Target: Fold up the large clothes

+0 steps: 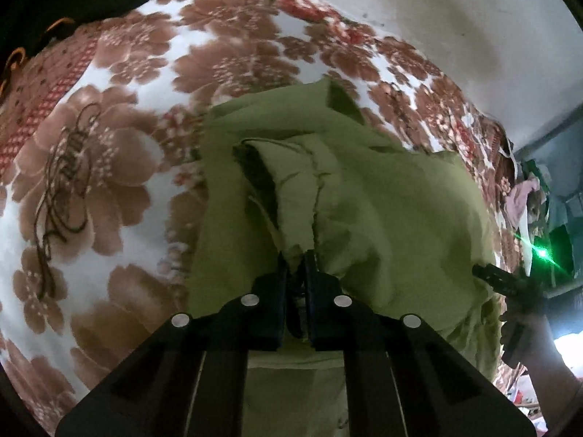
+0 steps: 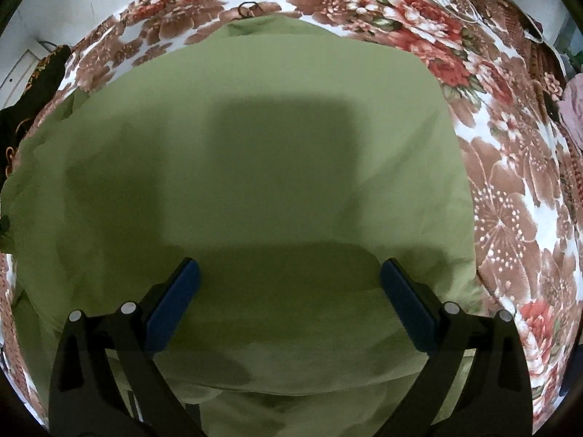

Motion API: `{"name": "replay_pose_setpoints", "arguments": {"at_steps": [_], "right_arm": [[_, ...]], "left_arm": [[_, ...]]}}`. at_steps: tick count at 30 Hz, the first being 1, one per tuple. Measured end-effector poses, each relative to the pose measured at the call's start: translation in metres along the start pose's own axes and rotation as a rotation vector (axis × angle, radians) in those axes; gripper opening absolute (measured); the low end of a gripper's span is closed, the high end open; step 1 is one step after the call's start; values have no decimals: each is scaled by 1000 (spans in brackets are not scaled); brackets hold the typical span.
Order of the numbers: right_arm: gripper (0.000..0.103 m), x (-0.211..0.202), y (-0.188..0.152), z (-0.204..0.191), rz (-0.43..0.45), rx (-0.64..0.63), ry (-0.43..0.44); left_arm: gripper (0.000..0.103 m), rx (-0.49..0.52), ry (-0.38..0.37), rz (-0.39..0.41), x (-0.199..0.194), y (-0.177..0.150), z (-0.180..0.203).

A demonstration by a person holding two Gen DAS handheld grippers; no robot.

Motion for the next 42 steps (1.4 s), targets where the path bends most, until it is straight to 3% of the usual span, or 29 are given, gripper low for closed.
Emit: {"name": "replay_pose_setpoints", "arguments": {"at_steps": [6,10,13,15,18,21,23,27,30,35,42], "right_arm": [[98,6,-5,4,8,-49,-26],[98,14,-8,7,3,-46,-16],[98,12,-4,13,39,-50,-41],[98,8,-4,16,48,-45,-39],[98,-2,-5,16,53,-51,-41],[98,-26,1,5,119,-91,-49],[98,-47,6,-11,180,-114,-21],[98,-60,8,-52,211,-166,60],[98,-47,4,-74,192,-202,74],[98,-13,-9,-76,103,-146,107],[98,4,-22,-41,80,-120,103]], "left_arm": [[9,-5,32,-23,18,-20,-23],[14,83,82,4,30,-30,-23],[44,99,161,27,31,-31,-30],[82,121,213,60,20,-28,-29],[97,208,241,117,-11,-21,-17],[98,370,288,169,-38,-15,12],[98,438,277,192,-46,-13,38],[98,446,140,203,-30,-17,101],[98,435,111,137,13,-31,123],[98,387,126,18,70,-61,119],[99,371,169,21,74,-70,94]]}}
Point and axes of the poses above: each gripper's, at about its wrist camera, not at the fingertips, and x roughly the way its jaws point, z to its right, y to its top, the point moved 6 cm from there along x, roughly the way its jaws point, and after that the axes turned 10 degrees about z, right-handed, at the moved point
